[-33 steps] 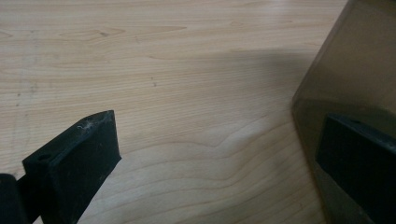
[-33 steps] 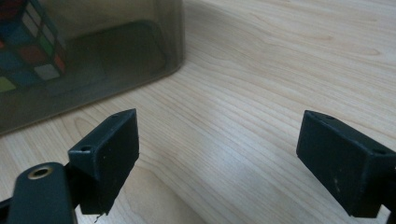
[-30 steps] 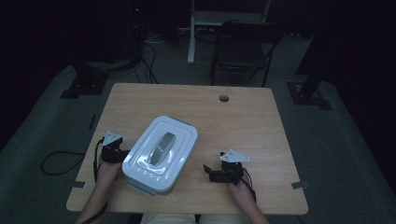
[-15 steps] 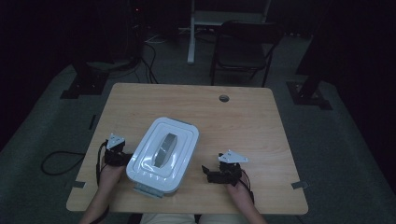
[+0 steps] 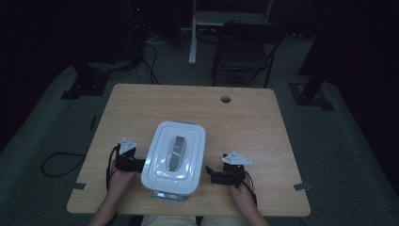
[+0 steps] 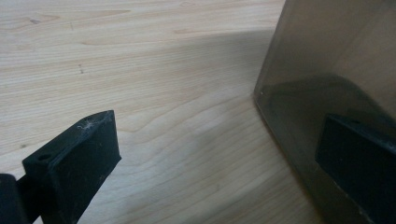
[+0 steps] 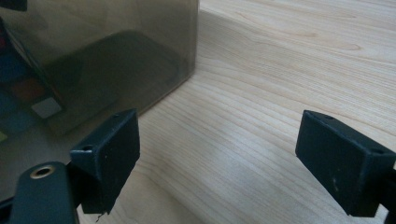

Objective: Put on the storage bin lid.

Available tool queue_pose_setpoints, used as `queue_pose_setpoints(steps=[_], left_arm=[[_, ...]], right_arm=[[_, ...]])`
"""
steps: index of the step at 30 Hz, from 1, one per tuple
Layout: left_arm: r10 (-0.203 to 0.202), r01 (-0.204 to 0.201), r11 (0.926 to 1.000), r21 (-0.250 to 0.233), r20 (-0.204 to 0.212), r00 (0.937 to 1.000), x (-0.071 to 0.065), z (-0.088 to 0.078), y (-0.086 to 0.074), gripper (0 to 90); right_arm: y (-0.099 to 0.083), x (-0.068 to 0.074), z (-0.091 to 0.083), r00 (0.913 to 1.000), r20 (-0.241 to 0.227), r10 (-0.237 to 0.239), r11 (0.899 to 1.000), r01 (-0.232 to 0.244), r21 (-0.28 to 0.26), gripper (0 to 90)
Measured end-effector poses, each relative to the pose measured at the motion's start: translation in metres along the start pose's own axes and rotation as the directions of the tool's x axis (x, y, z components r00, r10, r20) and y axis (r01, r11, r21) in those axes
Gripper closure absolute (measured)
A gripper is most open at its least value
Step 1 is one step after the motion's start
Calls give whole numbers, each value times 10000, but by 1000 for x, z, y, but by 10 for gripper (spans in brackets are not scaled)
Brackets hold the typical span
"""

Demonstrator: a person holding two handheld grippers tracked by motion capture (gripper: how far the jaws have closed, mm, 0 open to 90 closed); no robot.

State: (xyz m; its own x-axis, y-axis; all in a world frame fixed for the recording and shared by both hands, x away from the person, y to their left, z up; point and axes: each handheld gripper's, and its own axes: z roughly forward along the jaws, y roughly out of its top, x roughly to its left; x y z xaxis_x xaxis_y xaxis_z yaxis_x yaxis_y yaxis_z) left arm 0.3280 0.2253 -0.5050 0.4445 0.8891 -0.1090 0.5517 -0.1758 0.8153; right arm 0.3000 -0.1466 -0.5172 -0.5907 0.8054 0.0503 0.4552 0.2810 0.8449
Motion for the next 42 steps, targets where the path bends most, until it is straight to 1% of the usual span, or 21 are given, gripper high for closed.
queue_pose_setpoints(steps=[2,5,8,9,13,15,17,18,19,23,25,27,29,32,36,37,40,42], left_arm=[[-27,26,10000,41,22,10000,-2,1,0,6],[-71,72,9996,260,-36,10000,-8,2,1,6],[41,-37,9990,442,-74,10000,-13,2,1,6],[141,-136,9986,514,-91,9999,-15,2,2,6],[380,-377,9973,635,-25,9993,-22,2,1,6],[490,-496,9965,678,101,9987,-26,3,1,6],[639,-651,9953,712,196,9978,-31,3,2,6],[722,-735,9946,738,198,9972,-33,3,2,6],[762,-777,9942,743,233,9968,-35,4,3,6],[810,-845,9934,781,468,9956,-41,5,5,6],[905,-946,9923,797,536,9945,-44,6,6,6],[1065,-1119,9902,841,661,9921,-49,7,7,7],[1184,-1254,9880,899,788,9898,-53,8,7,6],[1322,-1412,9856,928,973,9864,-60,8,7,6],[1493,-1599,9829,909,1136,9822,-69,8,8,7],[1498,-1614,9826,920,1212,9813,-71,9,8,7],[1228,-1378,9861,930,1513,9808,-75,11,6,7],[1281,-1431,9859,863,1594,9789,-77,12,5,7]], right_arm=[[0,-1,-1,10000,29,71,9999,-71,-79,136],[0,-4,-2,9999,53,106,9999,-106,-105,136],[0,-5,-3,9999,78,104,9999,-104,-41,137],[0,-6,-3,10000,21,95,10000,-94,-20,137],[0,-4,-4,10000,15,-70,10000,70,54,136],[-1,-3,-4,10000,10,-87,10000,87,24,136],[-2,-4,-4,9999,-93,-45,10000,45,10,136],[-1,-4,-5,9999,-74,-70,10000,70,24,141],[-1,-4,-5,9999,113,-112,9999,112,19,140],[-2,-11,-9,9997,189,137,9999,-136,-29,141],[-3,-14,-12,9998,149,144,9999,-144,55,142],[-6,-16,-16,9999,57,149,9998,-149,89,143],[-10,-19,-19,9998,10,217,9993,-218,301,142],[-13,-22,-26,9999,100,136,9992,-140,374,142],[-15,-26,-33,9994,241,249,9990,-258,370,143],[-15,-28,-35,9991,313,276,9991,-286,325,145],[-15,-32,-37,9978,537,380,9988,-395,281,148],[-15,-36,-38,9970,581,511,9982,-527,269,149]])
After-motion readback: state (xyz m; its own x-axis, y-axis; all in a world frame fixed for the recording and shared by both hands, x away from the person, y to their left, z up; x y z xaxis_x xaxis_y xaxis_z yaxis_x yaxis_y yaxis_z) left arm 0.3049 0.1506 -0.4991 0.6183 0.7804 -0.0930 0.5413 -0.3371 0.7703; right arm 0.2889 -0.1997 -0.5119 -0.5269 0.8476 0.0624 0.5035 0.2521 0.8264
